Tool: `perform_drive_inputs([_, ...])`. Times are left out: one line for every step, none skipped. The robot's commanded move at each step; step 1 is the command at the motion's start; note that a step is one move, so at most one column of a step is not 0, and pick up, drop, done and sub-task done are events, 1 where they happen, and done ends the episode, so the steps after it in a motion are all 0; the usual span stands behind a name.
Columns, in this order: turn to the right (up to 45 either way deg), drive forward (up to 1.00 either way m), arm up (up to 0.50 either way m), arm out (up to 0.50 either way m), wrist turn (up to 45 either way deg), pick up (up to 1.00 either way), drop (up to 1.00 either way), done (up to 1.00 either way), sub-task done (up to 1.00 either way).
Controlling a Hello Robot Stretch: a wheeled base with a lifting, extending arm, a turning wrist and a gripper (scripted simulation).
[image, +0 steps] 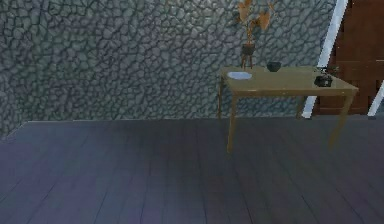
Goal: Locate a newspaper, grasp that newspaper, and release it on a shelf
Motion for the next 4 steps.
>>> perform_drive_inputs([0.0,0.35,0.00,0.00,0.0,0.00,0.00,0.00,0.00])
perform_drive_inputs([45.0,0.00,0.00,0.00,0.0,0.00,0.00,0.00,0.00])
perform_drive_inputs([18.0,0.00,0.00,0.00,0.0,0.00,0.00,0.00,0.00])
perform_drive_inputs([0.0,0.60,0.00,0.00,0.0,0.00,0.00,0.00,0.00])
